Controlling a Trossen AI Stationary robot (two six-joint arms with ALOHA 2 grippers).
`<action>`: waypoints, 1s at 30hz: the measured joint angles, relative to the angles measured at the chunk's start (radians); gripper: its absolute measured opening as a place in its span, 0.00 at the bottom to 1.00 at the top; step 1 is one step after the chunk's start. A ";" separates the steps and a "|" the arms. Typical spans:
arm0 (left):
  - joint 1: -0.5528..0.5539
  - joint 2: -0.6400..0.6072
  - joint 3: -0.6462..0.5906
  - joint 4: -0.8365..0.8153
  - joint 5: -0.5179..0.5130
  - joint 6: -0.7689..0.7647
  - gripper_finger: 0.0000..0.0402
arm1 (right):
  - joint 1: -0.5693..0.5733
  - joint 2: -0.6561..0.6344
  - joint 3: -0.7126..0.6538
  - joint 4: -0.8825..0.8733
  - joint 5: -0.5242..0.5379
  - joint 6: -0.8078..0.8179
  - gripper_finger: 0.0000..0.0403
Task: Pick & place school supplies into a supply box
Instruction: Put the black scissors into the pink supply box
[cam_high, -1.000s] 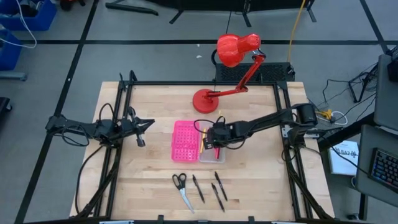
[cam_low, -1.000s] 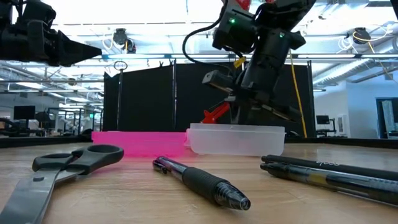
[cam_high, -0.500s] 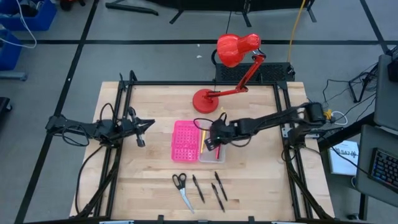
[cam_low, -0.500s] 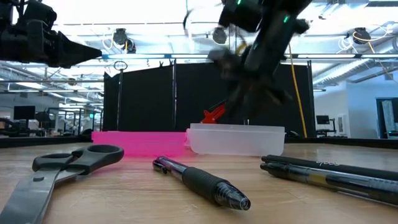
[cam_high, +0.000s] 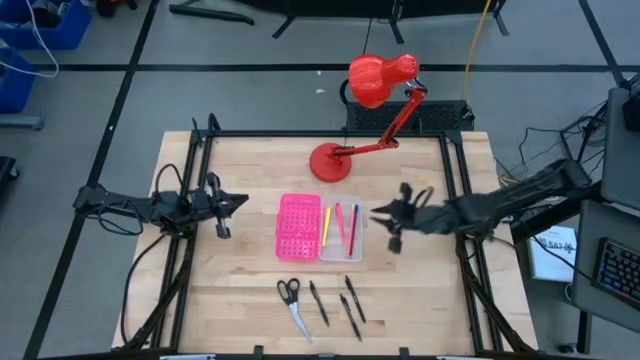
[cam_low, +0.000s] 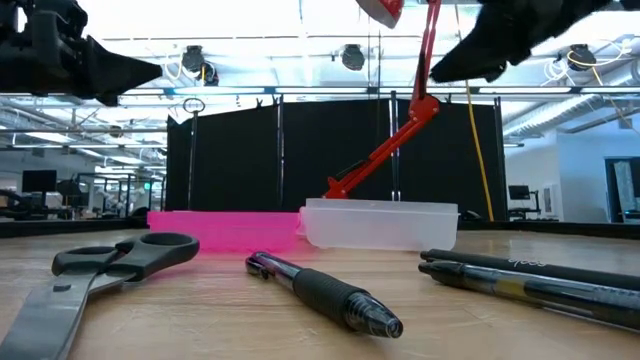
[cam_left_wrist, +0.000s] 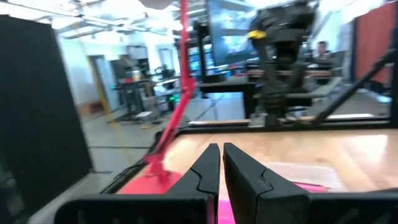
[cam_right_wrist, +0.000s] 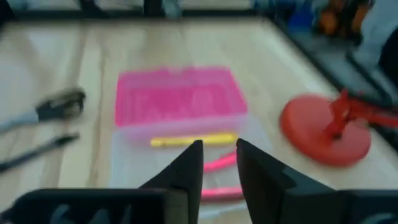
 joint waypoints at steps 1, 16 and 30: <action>0.000 0.000 0.000 -0.003 0.023 -0.005 0.08 | -0.003 -0.055 -0.048 0.048 -0.009 -0.029 0.18; 0.000 0.049 0.000 -0.041 0.085 0.043 0.08 | -0.088 -0.493 -0.436 0.376 -0.319 -0.177 0.00; 0.000 0.185 0.000 -0.118 0.080 -0.135 0.08 | -0.087 -0.527 -0.622 0.727 -0.336 -0.252 0.00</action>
